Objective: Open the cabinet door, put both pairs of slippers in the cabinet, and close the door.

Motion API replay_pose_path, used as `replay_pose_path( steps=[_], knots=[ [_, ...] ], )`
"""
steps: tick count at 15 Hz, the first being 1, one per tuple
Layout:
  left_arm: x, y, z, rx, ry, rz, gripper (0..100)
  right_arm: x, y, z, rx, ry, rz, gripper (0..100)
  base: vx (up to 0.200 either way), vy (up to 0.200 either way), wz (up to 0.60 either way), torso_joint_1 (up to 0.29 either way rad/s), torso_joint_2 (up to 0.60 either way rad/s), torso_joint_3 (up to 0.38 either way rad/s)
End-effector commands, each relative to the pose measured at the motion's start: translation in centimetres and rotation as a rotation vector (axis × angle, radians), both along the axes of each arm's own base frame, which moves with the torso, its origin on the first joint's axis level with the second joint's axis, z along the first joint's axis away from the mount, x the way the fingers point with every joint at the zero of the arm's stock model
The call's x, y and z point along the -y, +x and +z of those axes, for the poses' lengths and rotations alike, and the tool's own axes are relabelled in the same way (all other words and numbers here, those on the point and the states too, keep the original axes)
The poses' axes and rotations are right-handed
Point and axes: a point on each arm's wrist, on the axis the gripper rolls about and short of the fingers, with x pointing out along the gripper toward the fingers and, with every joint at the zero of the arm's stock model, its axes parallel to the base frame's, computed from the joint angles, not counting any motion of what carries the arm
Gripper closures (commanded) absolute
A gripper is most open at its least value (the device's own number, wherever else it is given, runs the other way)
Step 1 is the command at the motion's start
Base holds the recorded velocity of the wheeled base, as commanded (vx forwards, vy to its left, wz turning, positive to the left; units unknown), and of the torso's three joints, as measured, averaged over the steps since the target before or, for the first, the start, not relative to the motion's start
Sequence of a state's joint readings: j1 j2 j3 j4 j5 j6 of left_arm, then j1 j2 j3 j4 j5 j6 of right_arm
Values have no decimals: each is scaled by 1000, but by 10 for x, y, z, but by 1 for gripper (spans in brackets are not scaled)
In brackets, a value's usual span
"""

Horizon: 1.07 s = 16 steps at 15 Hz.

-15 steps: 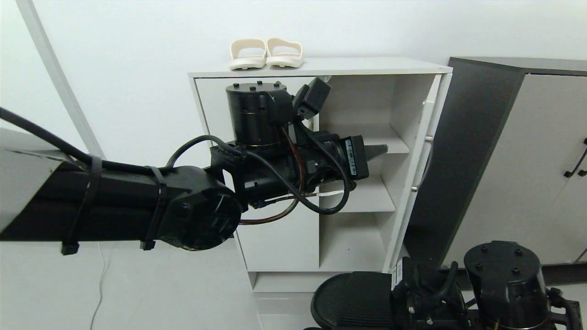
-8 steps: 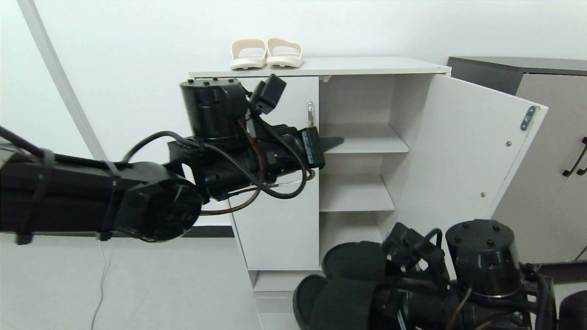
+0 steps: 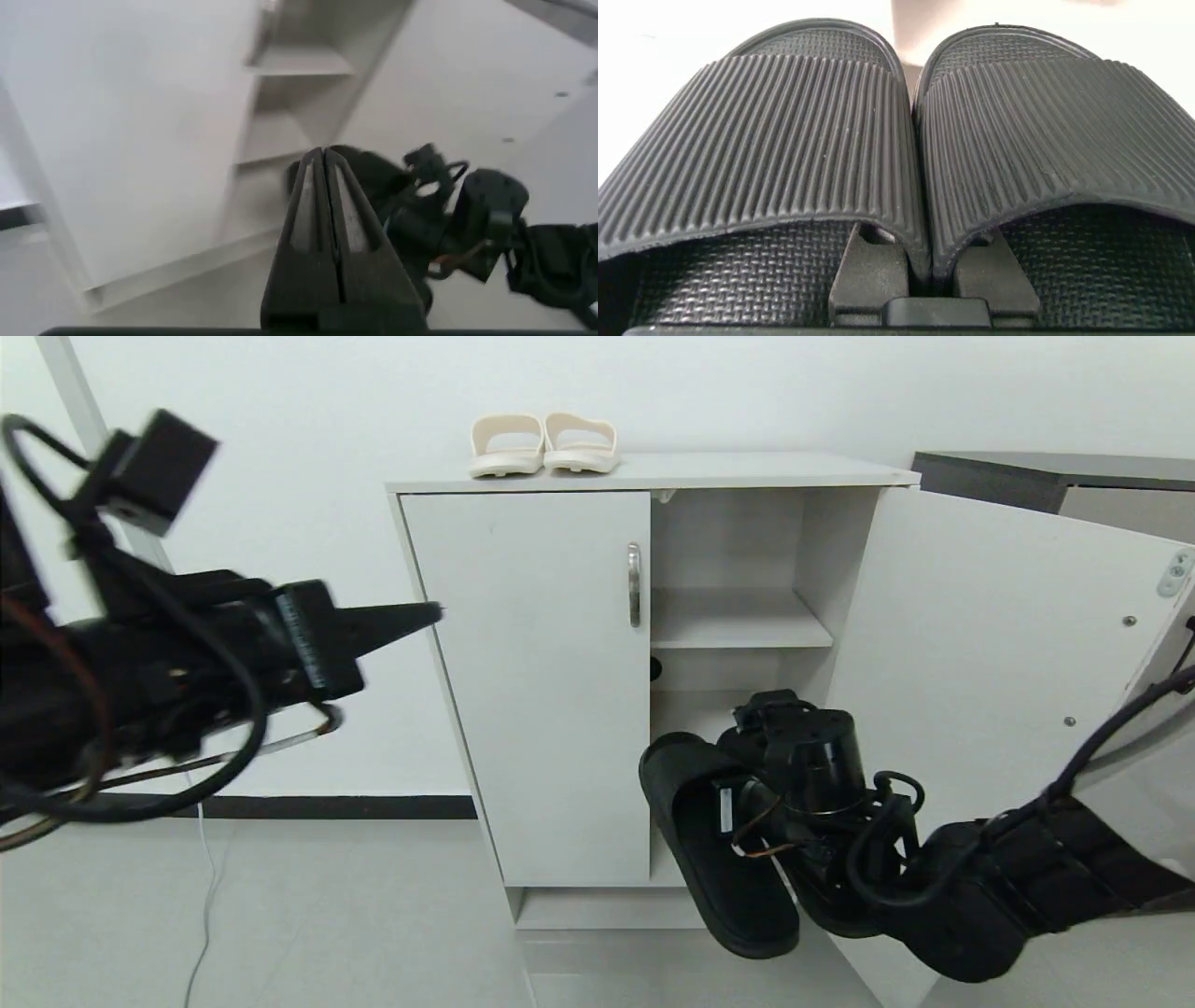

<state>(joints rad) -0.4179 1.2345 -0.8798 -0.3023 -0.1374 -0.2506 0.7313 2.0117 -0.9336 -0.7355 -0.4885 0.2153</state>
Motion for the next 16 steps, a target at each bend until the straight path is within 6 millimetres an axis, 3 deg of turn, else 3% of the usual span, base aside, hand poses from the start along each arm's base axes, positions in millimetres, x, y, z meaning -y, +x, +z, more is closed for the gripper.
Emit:
replay_pose_path(
  steps=[1,2,4,8,10,11,12,14,16],
  knots=[
    [-52,-89,-16,115,70,251,100,-6,22,-22,-13,-34,-74,100,0,0,0,0,0,0],
    [-65,-116,-29,121,75,374,100,-6,24,-22,-5,-39,-96,100,0,0,0,0,0,0],
    [-82,-152,-55,106,88,585,100,-5,24,-22,-3,-43,-105,100,0,0,0,0,0,0],
    [-86,-206,-124,124,114,739,100,-3,20,-21,-3,-52,-113,100,0,0,0,0,0,0],
    [-86,-213,-148,147,155,770,100,-3,20,-22,-6,-54,-113,100,0,0,0,0,0,0],
    [-85,-210,-167,112,171,843,100,-3,19,-22,-7,-55,-110,100,0,0,0,0,0,0],
    [-86,-208,-174,94,173,858,100,-4,18,-23,-9,-57,-108,100,0,0,0,0,0,0],
    [-85,-203,-200,130,205,744,100,-3,17,-23,-10,-64,-105,100,0,0,0,0,0,0],
    [-84,-198,-208,149,221,695,100,-5,16,-25,-13,-67,-100,100,0,0,0,0,0,0]
  ],
)
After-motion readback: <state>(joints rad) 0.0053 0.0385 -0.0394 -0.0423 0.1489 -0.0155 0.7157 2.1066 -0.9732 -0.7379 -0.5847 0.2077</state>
